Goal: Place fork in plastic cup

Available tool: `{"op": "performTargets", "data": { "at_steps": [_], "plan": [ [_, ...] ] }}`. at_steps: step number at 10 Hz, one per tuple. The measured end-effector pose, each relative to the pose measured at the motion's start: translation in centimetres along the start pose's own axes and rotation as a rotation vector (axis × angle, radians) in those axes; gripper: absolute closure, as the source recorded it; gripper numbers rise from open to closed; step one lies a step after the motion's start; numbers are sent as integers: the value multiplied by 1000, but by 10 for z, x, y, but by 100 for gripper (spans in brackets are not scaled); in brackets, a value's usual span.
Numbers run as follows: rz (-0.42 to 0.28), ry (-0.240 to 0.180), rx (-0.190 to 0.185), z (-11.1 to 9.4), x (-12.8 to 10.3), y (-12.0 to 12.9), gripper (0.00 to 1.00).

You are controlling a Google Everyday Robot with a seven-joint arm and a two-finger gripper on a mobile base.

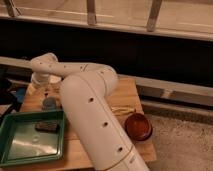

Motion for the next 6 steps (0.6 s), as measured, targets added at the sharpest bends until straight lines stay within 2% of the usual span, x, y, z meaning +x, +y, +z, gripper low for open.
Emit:
{"op": "performTargets", "data": {
  "at_steps": [4,6],
  "plan": [
    [-9,54,41,29,-2,-14,37],
    [3,57,69,36,-3,-24,37]
  ]
}}
